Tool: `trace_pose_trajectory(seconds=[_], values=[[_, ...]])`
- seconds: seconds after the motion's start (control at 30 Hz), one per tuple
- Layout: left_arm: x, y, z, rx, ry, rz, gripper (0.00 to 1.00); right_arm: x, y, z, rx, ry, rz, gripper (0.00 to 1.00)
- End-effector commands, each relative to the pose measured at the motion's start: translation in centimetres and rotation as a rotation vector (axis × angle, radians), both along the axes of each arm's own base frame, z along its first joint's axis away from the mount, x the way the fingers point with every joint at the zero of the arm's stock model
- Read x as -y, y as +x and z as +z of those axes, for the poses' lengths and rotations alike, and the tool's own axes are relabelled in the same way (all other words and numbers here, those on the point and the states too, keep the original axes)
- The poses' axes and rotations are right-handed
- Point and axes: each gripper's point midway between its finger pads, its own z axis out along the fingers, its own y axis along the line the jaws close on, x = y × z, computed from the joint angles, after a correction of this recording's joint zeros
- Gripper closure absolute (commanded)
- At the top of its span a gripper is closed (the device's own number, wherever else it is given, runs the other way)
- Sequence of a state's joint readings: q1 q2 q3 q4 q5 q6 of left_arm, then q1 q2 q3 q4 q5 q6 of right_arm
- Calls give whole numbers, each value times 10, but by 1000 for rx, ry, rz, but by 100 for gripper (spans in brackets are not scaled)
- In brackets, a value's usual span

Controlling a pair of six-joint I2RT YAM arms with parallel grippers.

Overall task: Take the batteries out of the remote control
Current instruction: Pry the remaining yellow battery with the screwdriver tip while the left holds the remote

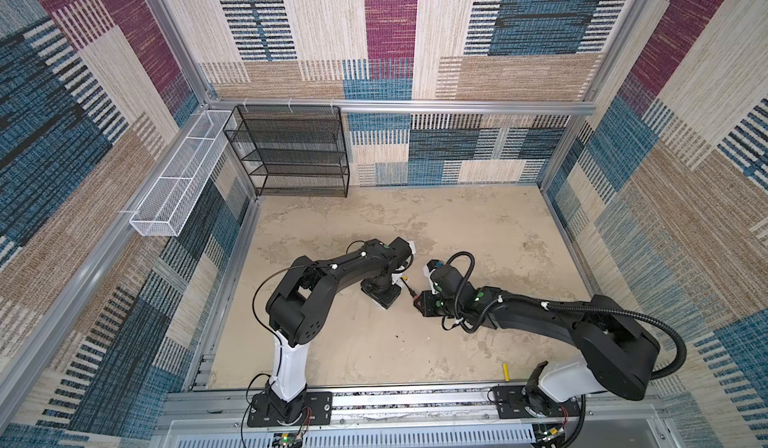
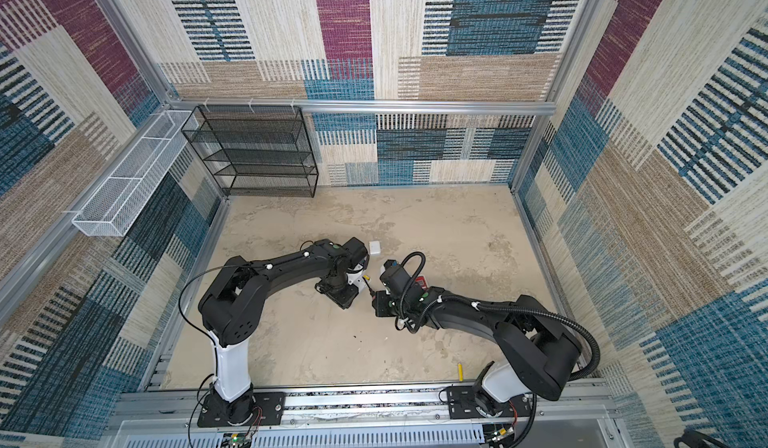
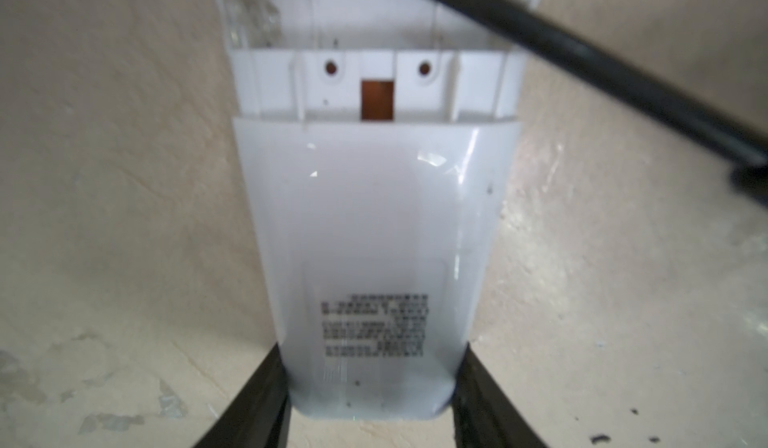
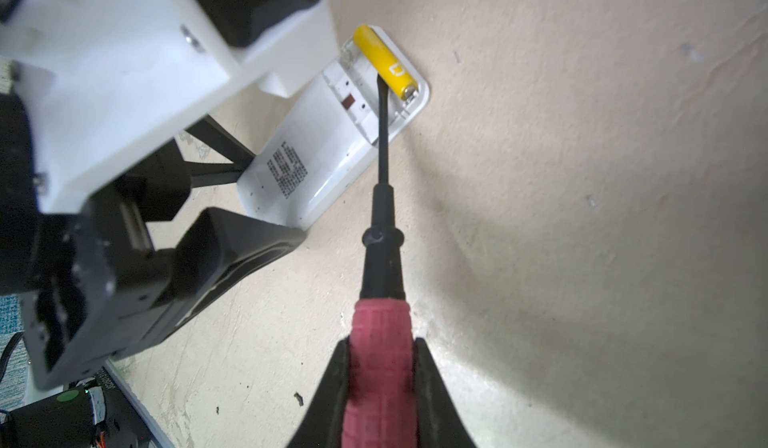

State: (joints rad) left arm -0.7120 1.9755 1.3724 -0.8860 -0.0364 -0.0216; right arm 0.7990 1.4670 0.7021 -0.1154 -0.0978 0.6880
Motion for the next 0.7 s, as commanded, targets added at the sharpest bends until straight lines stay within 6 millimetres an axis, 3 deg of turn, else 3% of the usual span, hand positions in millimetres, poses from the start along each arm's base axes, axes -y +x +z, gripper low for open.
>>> trace_pose_trajectory(seconds=[0.0,0.67], values=[[15,-4,0,-24,-55,-70,67,3,-2,-3,-42,-11,-35,100],[18,-2,0,-9,-46,-69,67,-4,5,-7,-45,1,-51,100]])
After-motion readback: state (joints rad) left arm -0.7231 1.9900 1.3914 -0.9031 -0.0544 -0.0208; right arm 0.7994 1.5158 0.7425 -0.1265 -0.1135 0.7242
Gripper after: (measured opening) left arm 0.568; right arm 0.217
